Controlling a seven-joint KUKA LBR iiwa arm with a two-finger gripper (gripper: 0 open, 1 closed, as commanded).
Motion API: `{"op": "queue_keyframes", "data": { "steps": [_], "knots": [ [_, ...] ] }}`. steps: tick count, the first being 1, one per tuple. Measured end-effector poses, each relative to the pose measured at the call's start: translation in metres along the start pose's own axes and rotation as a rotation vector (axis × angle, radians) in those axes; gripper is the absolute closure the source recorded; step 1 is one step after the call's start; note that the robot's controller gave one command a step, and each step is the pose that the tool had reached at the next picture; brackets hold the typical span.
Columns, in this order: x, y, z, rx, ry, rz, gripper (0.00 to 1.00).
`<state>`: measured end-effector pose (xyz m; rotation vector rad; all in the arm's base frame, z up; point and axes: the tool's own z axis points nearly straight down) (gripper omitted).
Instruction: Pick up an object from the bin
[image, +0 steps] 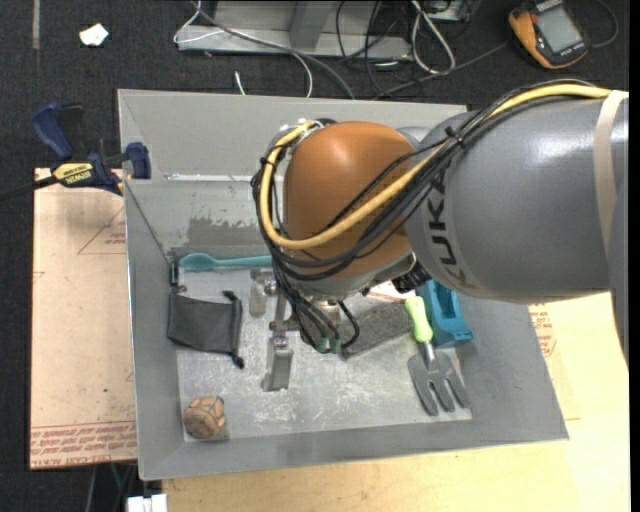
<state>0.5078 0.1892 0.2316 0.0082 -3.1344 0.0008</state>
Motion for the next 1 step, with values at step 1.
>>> {"op": "queue_keyframes", "data": {
  "steps": [1],
  "knots": [
    [-0.0015, -0.0012, -0.0047, -0.002, -0.007, 0.005, 0.00]
  ]
}}
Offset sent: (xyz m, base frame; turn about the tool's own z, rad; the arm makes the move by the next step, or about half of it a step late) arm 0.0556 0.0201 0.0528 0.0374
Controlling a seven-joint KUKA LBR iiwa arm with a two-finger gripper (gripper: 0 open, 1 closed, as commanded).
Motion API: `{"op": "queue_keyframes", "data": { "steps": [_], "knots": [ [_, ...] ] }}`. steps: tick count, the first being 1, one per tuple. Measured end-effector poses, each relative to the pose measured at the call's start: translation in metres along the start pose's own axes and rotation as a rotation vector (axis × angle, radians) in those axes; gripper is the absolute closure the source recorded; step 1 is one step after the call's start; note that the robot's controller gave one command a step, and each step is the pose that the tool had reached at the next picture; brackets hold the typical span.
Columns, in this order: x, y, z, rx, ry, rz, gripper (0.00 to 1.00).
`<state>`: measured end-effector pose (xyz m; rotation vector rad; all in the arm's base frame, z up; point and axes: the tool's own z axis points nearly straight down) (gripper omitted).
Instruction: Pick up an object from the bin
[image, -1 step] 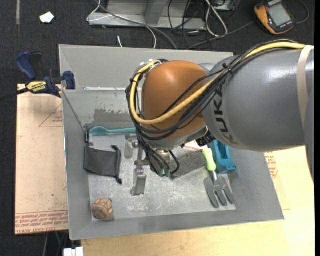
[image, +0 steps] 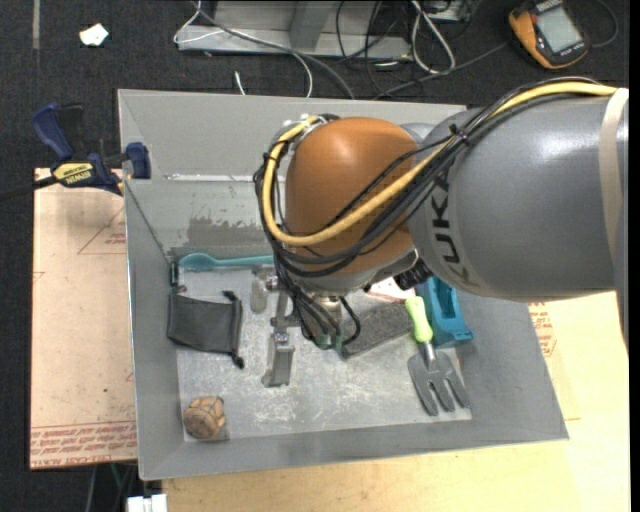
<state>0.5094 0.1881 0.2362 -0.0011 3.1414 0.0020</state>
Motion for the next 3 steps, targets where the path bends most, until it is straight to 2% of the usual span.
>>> {"op": "queue_keyframes", "data": {
  "steps": [1, 2, 3],
  "knots": [
    [-0.044, 0.017, -0.039, 0.000, 0.002, 0.025, 0.00],
    [-0.112, -0.015, -0.040, -0.001, 0.002, 0.075, 0.00],
    [-0.079, -0.008, 0.036, -0.004, -0.002, 0.082, 0.00]
  ]
}}
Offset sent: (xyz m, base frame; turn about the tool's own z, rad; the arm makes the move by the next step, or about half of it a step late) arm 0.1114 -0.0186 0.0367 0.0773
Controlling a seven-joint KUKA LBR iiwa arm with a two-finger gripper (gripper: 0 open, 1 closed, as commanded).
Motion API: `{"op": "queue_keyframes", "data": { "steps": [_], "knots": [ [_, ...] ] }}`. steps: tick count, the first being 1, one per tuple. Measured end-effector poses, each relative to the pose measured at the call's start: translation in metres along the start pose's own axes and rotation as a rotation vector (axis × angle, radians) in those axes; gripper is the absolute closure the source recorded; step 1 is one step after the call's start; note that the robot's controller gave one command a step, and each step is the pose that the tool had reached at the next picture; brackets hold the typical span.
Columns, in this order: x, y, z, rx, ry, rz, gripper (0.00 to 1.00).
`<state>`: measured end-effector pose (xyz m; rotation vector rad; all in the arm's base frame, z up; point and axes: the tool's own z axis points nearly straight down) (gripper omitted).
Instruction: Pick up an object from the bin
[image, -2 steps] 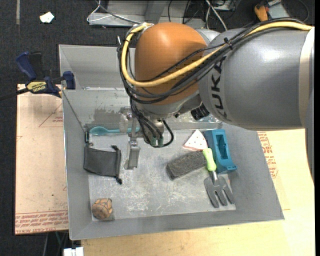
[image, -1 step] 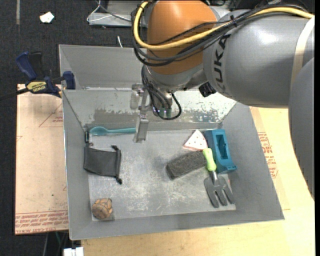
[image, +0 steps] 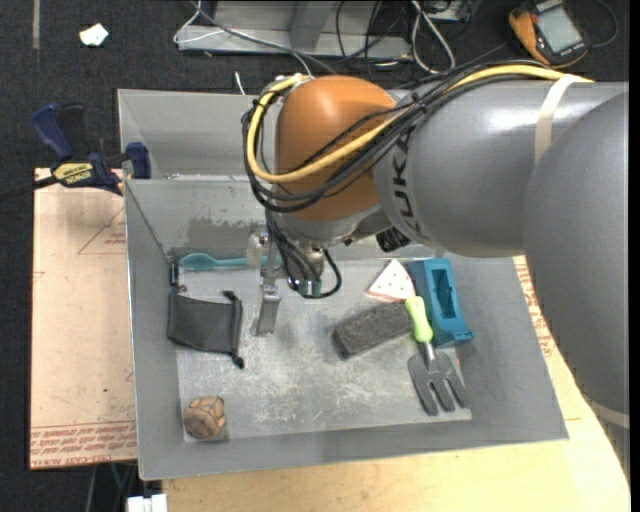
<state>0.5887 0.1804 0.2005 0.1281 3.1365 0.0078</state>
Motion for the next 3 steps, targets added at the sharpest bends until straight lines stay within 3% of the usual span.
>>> {"op": "queue_keyframes", "data": {
  "steps": [1, 2, 3],
  "knots": [
    [-0.051, -0.039, 0.026, 0.001, -0.008, -0.092, 0.00],
    [-0.043, -0.052, 0.086, 0.000, -0.004, -0.030, 0.00],
    [-0.021, -0.086, 0.116, 0.001, -0.013, -0.143, 0.00]
  ]
}}
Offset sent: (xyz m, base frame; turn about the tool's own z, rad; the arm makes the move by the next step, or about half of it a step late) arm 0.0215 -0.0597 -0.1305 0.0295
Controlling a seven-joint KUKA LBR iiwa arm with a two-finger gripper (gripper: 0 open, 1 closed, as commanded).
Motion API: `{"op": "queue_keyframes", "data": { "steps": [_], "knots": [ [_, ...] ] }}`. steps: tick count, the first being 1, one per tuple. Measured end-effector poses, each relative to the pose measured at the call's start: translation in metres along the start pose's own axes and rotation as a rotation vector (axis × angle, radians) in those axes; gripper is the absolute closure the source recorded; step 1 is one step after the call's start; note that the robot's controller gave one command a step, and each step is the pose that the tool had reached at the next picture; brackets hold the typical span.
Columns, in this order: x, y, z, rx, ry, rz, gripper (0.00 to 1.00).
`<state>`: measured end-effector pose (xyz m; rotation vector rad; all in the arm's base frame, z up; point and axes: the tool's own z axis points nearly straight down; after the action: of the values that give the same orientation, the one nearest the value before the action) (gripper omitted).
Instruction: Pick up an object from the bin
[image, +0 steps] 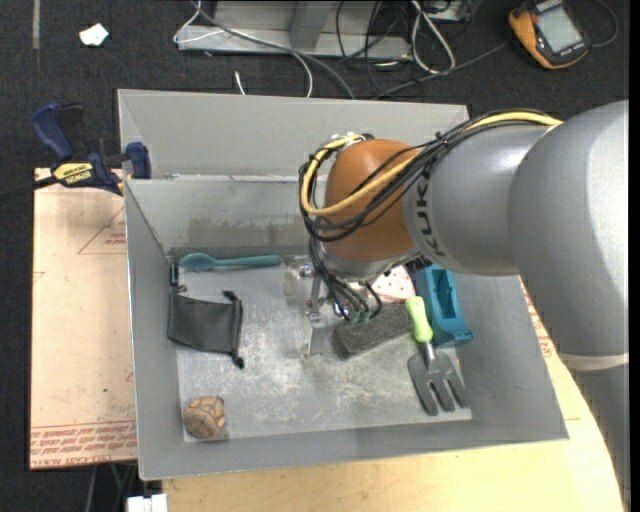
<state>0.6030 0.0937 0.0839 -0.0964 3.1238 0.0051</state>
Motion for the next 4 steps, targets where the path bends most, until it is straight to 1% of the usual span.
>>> {"op": "queue_keyframes", "data": {
  "steps": [1, 2, 3, 4],
  "knots": [
    [0.015, -0.039, -0.026, -0.002, 0.011, 0.156, 0.00],
    [0.012, -0.049, -0.021, -0.002, 0.005, 0.018, 0.00],
    [0.003, -0.109, 0.004, -0.005, 0.003, -0.019, 0.00],
    [0.007, -0.153, 0.010, -0.004, 0.002, -0.041, 0.00]
  ]
}}
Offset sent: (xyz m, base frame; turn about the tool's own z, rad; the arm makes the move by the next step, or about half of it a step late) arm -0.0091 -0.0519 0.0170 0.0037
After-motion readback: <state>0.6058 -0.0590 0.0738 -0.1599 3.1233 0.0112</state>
